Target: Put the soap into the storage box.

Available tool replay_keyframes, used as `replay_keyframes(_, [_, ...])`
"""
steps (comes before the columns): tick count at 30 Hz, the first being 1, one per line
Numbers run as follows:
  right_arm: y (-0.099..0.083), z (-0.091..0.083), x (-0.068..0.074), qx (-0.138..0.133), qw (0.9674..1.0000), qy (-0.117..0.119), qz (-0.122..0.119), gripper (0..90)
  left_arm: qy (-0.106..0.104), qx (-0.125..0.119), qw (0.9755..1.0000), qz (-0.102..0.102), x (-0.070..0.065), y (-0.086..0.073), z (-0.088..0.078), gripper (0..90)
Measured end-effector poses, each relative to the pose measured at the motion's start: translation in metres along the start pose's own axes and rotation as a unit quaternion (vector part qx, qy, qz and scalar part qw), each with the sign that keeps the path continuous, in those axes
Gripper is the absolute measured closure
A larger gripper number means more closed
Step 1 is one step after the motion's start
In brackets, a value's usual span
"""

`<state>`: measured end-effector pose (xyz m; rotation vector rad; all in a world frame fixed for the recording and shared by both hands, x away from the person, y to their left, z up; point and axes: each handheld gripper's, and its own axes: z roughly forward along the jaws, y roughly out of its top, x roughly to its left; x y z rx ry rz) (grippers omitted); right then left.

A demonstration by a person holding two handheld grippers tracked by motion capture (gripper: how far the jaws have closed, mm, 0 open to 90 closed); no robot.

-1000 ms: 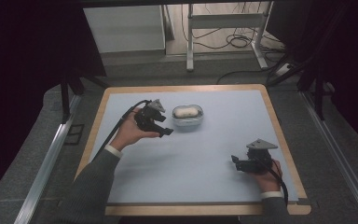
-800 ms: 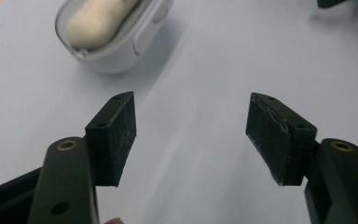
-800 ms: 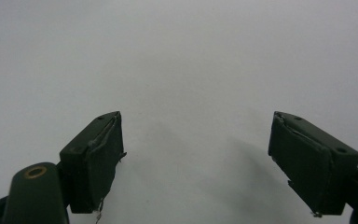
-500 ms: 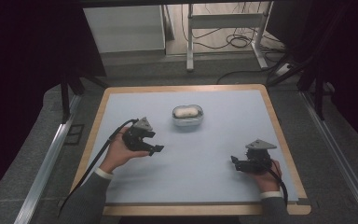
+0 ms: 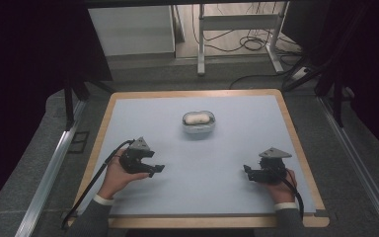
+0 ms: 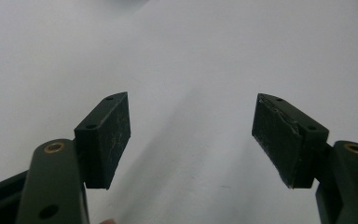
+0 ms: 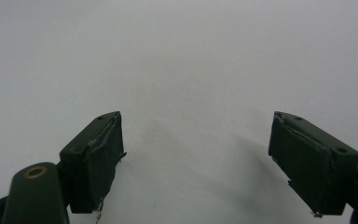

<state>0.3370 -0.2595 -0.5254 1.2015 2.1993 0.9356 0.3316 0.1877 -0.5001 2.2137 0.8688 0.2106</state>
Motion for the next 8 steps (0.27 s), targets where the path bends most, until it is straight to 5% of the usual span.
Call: replay_keyframes(8, [0.0004, 0.0, -0.001, 0.0, 1.0, -0.003, 0.001, 17.2, -0.001, 0.01, 1.0, -0.001, 0.0011, -0.0032, 0.0089, 26.8])
